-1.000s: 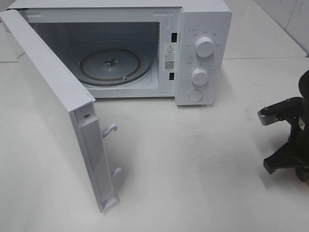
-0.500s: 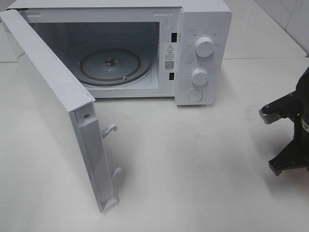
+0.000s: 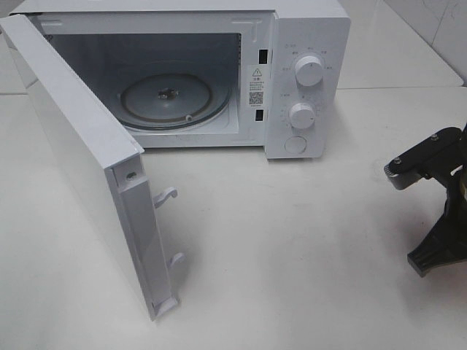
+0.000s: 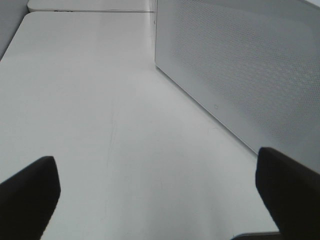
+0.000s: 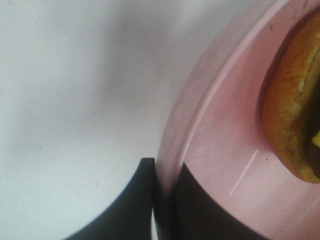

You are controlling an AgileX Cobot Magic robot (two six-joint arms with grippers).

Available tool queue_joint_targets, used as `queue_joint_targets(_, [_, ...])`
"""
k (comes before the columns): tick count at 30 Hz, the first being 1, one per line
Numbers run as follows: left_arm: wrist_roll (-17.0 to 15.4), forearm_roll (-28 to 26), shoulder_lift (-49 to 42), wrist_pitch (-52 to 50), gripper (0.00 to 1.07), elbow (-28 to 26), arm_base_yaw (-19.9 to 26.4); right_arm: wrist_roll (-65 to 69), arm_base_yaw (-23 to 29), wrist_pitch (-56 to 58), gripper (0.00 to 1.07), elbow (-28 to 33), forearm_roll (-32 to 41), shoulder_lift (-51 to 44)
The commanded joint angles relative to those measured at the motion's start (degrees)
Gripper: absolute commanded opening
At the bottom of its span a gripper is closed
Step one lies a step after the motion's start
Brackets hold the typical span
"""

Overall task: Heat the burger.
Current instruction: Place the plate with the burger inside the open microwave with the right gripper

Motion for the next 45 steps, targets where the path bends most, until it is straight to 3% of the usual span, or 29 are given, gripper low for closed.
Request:
queue_joint_targets(1, [0.17,-0.46,0.0,0.11,1.0,0.17,0.23,-0.34,3.9,4.13,0.0,0.17,-2.52,-2.75])
queue_joint_targets(4, [0.17,-0.46,0.0,0.11,1.0,0.17,0.23,-0.8,4.87,4.7,0.0,0.17,-2.52,-3.21])
queue_joint_targets(24, [0.17,-0.46,0.0,0.11,1.0,0.17,0.23,-7.85,27.85,7.05,0.0,0.17,-2.69,-5.56])
queue_joint_targets(37, [0.17,-0.46,0.0,0.11,1.0,0.17,0.23,-14.61,38.04,5.9,0.0,0.17,-2.75,-5.56])
queue_joint_targets(45, [0.17,-0.46,0.0,0.11,1.0,0.17,0.23,-21.6,39.53,2.98,0.0,0.17,-2.75,-5.56])
